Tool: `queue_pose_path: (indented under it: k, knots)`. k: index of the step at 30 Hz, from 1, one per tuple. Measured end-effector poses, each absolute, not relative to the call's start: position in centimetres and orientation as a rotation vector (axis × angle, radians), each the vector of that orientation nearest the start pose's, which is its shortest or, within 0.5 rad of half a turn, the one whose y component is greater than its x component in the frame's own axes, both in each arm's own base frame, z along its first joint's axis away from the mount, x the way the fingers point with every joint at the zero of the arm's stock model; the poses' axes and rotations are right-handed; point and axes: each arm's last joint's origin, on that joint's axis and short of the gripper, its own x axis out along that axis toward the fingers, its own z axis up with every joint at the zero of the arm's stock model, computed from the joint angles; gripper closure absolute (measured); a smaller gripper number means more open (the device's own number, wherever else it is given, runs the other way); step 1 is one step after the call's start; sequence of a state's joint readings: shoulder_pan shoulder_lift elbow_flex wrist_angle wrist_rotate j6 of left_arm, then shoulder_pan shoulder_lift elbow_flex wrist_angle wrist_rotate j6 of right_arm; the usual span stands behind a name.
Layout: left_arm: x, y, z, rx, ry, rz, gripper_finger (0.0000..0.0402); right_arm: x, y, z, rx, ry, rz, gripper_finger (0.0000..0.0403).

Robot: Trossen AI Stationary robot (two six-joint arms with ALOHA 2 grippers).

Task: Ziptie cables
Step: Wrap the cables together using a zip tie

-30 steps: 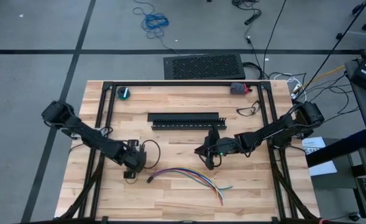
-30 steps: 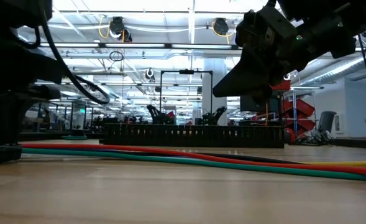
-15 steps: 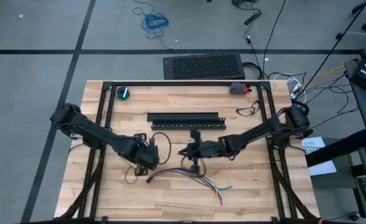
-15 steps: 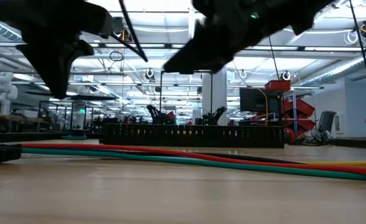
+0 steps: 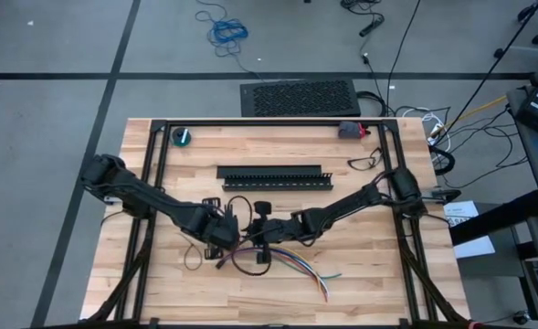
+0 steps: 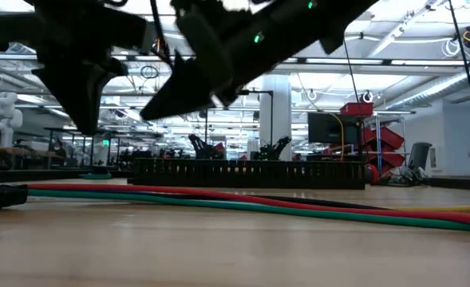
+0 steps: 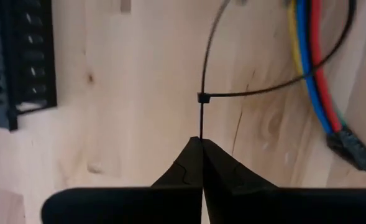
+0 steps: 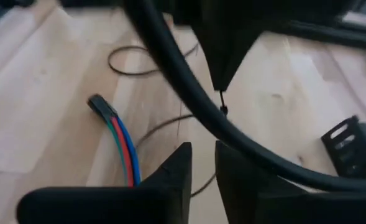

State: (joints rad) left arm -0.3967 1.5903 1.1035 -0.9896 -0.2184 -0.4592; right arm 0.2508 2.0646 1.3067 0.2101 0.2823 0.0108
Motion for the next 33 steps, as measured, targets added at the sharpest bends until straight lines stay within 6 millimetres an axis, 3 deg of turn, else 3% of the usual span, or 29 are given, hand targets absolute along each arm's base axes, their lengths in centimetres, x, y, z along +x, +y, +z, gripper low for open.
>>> queue_pose_path:
  k: [15, 33]
  knots:
    - [26.1, -11.0, 21.3, 0.13, 1.33, 0.124, 0.0402, 43.6, 9.2, 15.6, -0.142, 0.544, -0.117, 0.033]
    - [26.1, -11.5, 21.3, 0.153, 1.314, 0.092, 0.0402, 43.6, 10.0, 15.9, -0.227, 0.514, -0.075, 0.033]
